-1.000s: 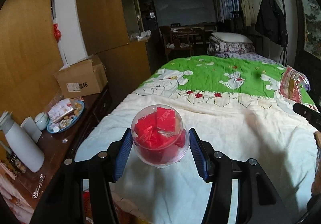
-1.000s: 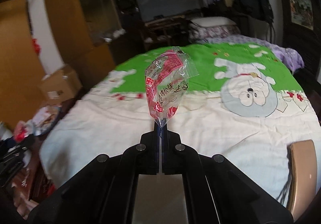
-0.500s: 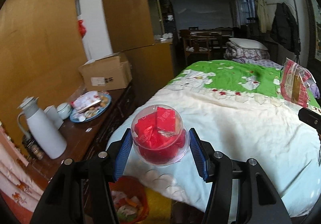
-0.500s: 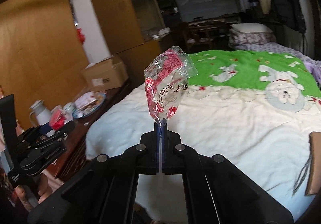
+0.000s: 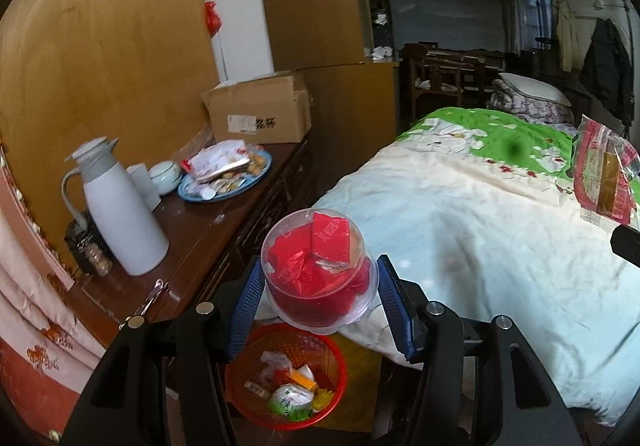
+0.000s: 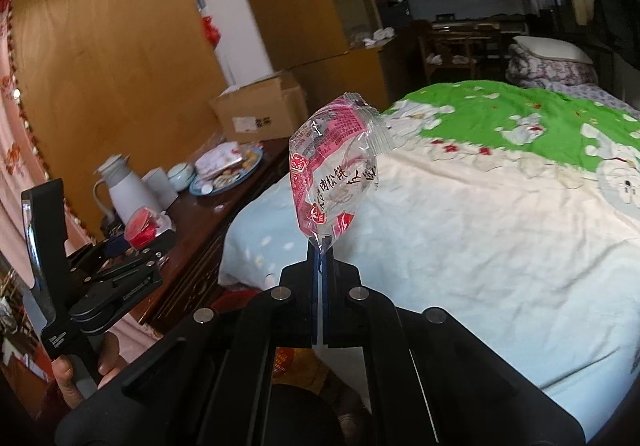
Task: Collect trash
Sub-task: 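Carry the cup and bag with both tools over the red wastebasket, then open left tool to drop the cup into the basket while right tool holds the bag above it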
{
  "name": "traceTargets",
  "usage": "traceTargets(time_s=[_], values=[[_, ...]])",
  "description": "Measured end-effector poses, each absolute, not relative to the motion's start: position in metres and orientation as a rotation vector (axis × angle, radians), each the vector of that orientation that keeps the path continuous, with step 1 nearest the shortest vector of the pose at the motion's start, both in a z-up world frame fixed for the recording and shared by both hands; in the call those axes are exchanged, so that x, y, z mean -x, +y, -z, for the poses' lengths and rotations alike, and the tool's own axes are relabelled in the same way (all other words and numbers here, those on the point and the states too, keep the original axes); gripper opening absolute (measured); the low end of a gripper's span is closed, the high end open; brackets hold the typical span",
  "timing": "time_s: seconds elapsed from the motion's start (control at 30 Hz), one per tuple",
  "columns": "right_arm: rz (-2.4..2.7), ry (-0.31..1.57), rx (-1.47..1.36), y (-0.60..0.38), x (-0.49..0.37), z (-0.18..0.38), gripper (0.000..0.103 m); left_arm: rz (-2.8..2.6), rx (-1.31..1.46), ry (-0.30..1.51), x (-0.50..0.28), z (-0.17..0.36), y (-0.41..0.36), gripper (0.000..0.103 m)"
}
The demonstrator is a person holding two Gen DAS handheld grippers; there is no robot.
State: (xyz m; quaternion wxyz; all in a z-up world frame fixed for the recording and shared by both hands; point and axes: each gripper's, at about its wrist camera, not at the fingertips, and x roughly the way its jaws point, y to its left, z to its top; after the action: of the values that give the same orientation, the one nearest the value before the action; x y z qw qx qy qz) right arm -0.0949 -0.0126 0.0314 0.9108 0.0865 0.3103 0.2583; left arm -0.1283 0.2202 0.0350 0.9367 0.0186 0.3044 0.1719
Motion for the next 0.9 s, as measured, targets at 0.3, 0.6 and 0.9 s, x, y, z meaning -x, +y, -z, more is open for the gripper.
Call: traceTargets(time_s=[0.3,0.6,0.9], values=[[-0.587,0.708,-0.126,0.038,0.085,-0.016,0.002,-0.382,0.019,0.703,0.115,0.001,0.271,0.056],[-0.623,0.765,-0.080,0.076,0.072,-0.001,0.002,-0.409,0.076,0.780,0.103,0.039,0.311,0.056],[-0.665,0.821,-0.038,0.108,0.064,0.016,0.002,-0.428,0.112,0.856,0.096,0.076,0.335,0.056]])
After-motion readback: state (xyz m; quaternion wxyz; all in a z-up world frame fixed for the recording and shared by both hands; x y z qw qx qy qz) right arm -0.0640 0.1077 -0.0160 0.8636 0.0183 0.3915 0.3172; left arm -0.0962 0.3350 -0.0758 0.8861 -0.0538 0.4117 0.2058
